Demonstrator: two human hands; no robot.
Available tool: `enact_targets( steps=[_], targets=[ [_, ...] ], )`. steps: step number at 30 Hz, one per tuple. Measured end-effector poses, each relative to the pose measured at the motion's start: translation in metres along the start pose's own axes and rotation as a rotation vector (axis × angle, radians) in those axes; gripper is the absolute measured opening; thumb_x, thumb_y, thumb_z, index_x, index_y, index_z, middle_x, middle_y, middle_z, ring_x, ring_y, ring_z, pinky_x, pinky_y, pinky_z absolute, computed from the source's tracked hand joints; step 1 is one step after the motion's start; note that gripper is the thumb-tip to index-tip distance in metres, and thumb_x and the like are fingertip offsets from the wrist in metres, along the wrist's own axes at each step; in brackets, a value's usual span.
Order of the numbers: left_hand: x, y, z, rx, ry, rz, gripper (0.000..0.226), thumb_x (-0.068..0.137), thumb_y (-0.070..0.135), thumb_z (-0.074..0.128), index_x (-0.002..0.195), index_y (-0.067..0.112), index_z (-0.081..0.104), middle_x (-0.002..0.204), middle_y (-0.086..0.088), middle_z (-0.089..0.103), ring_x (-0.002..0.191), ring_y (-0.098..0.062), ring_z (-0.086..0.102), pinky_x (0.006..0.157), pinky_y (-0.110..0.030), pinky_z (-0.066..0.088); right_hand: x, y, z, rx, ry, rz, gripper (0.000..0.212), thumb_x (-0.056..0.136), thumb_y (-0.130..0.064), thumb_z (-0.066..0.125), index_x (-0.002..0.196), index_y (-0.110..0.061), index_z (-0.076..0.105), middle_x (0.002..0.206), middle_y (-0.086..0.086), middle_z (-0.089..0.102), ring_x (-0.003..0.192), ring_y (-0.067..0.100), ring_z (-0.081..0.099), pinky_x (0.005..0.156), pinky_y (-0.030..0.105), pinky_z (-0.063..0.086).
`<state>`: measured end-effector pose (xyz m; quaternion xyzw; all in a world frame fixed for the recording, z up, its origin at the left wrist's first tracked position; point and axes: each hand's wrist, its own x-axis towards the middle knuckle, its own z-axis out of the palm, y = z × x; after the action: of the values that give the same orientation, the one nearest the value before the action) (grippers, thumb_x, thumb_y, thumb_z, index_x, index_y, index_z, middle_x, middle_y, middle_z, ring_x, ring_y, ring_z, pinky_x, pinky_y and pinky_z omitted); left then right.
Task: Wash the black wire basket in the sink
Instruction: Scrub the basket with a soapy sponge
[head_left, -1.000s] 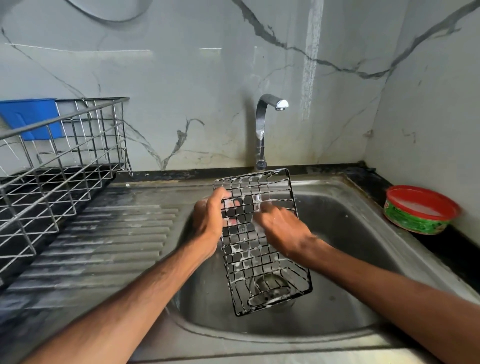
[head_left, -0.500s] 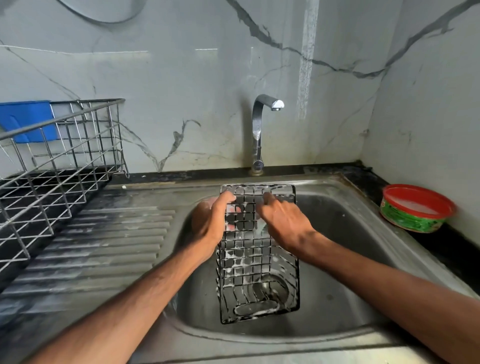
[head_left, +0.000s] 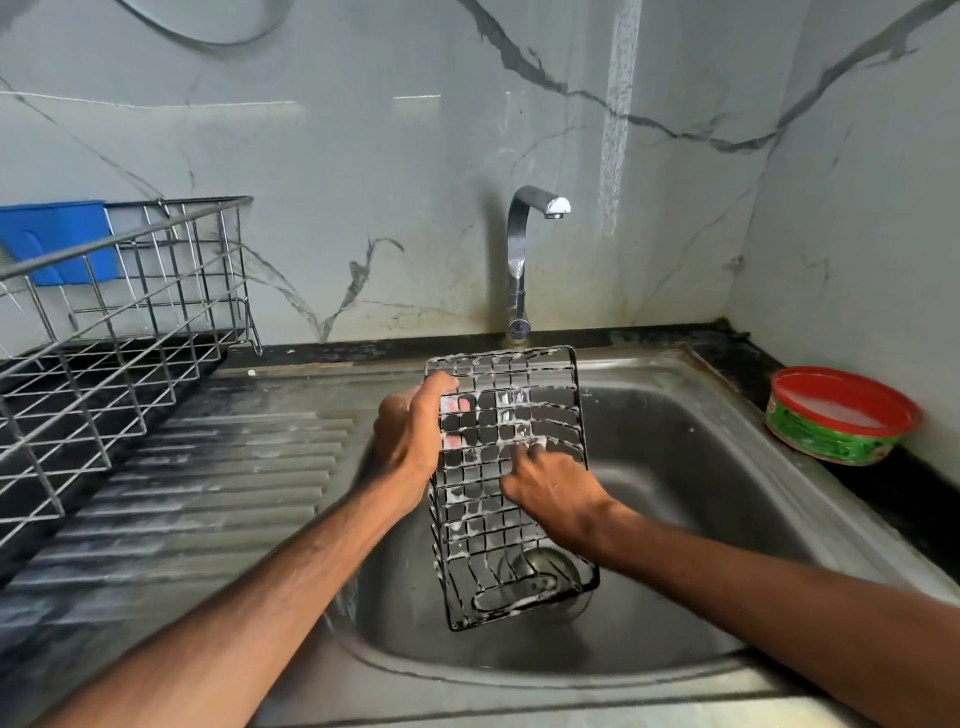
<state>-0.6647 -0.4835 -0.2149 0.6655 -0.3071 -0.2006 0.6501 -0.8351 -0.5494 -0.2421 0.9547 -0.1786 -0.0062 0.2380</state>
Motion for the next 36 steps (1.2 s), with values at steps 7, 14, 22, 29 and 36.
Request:
enact_targets(
  steps=[7,14,22,29,36],
  targets=[
    [0.007,0.001,-0.002,-0.080,-0.005,0.002,0.042,0.079,0.059,0.064,0.092,0.022,0.078,0.100,-0.027,0.072,0.095,-0.049,0.072,0.078,-0.078,0.052,-0.007,-0.005,0.001,0.223,-0.156,-0.093,0.030,0.094,0.005,0.057,0.123,0.000,0.057,0.119,0.019,0.062,0.111,0.033,0.062,0.092,0.041,0.051],
    [-0.010,0.023,-0.001,-0.351,-0.068,-0.064,0.047,0.079,0.037,0.055,0.106,0.002,0.070,0.110,-0.023,0.076,0.111,-0.048,0.068,0.047,-0.023,0.054,0.009,-0.008,-0.001,0.797,0.000,0.107,0.023,0.092,0.003,0.062,0.110,-0.010,0.071,0.107,0.006,0.072,0.084,0.014,0.071,0.065,0.023,0.060],
    [-0.019,0.025,0.001,-0.434,-0.191,-0.164,0.046,0.092,0.027,0.047,0.120,-0.003,0.067,0.112,-0.023,0.076,0.093,-0.036,0.074,0.063,-0.028,0.060,0.009,-0.014,-0.035,1.188,0.355,0.154,0.030,0.085,0.006,0.071,0.109,-0.011,0.074,0.130,-0.005,0.065,0.101,0.000,0.063,0.077,0.011,0.056],
    [-0.012,0.028,-0.005,-0.490,-0.163,-0.120,0.054,0.076,0.032,0.052,0.114,-0.004,0.066,0.112,-0.029,0.074,0.097,-0.045,0.072,0.074,-0.045,0.063,0.006,-0.031,-0.009,0.885,-0.016,-0.032,0.019,0.080,0.005,0.070,0.090,-0.010,0.072,0.090,0.003,0.073,0.078,0.014,0.068,0.063,0.017,0.054],
    [-0.008,0.022,-0.004,-0.465,-0.131,-0.081,0.065,0.075,0.033,0.053,0.122,-0.011,0.063,0.111,-0.029,0.074,0.103,-0.047,0.067,0.054,-0.029,0.060,0.004,-0.028,-0.032,1.296,-0.085,0.104,0.024,0.076,0.001,0.081,0.097,-0.009,0.078,0.090,-0.008,0.075,0.072,-0.003,0.070,0.063,0.015,0.057]
  ],
)
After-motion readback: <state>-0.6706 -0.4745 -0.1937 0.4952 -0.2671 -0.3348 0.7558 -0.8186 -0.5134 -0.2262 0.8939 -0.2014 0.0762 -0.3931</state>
